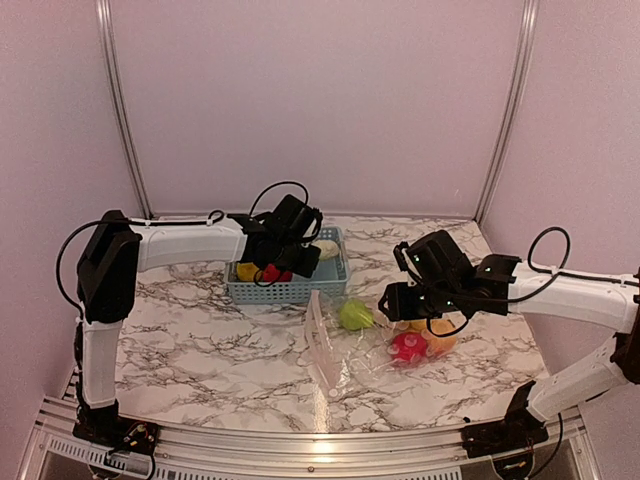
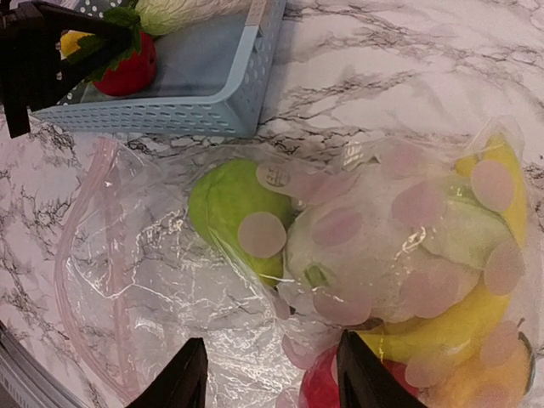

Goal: Open the zip-top bag and remove the fake food
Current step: Place the fake vegetable in the bin.

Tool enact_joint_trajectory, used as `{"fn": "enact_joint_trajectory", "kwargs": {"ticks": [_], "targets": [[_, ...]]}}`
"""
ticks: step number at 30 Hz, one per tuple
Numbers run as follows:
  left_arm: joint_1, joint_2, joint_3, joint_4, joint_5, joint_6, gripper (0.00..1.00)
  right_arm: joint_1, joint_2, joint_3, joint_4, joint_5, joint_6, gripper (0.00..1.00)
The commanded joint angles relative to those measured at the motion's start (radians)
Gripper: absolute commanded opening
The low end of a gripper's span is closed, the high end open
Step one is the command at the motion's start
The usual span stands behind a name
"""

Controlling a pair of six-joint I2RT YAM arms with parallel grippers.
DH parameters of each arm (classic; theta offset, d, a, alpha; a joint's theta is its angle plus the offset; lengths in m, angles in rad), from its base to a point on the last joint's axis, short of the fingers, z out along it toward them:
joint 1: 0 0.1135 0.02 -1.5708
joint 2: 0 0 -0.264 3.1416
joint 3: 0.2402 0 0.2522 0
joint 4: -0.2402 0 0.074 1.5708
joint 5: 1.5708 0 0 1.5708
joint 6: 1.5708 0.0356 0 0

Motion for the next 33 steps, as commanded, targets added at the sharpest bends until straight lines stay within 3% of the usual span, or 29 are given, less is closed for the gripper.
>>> {"fn": "enact_joint_trajectory", "kwargs": {"ticks": [1,9,18,23,28,33], "targets": [[0.008,0.057,0.072,-0.046,0.011,-0.018,0.00,-0.007,-0.015,0.038,-0.020,0.020,-0.009,0.50],[0.008,0.123,0.162,-0.070,0.049,-0.021,0.00,-0.008,-0.014,0.040,-0.022,0.016,-0.004,0.50],[0.005,0.152,0.195,-0.073,0.119,-0.015,0.16,-0.008,-0.018,0.038,-0.027,0.016,-0.001,0.50],[-0.003,0.124,0.179,-0.065,0.142,-0.003,0.36,-0.007,-0.018,0.036,-0.027,0.017,-0.001,0.50],[-0.005,0.047,0.117,-0.023,0.138,-0.004,0.65,-0.007,-0.016,0.035,-0.024,0.018,-0.001,0.50],[-0.005,-0.044,0.042,0.021,0.136,-0.003,0.81,-0.007,-0.012,0.033,-0.018,0.015,-0.003,0.50]]}}
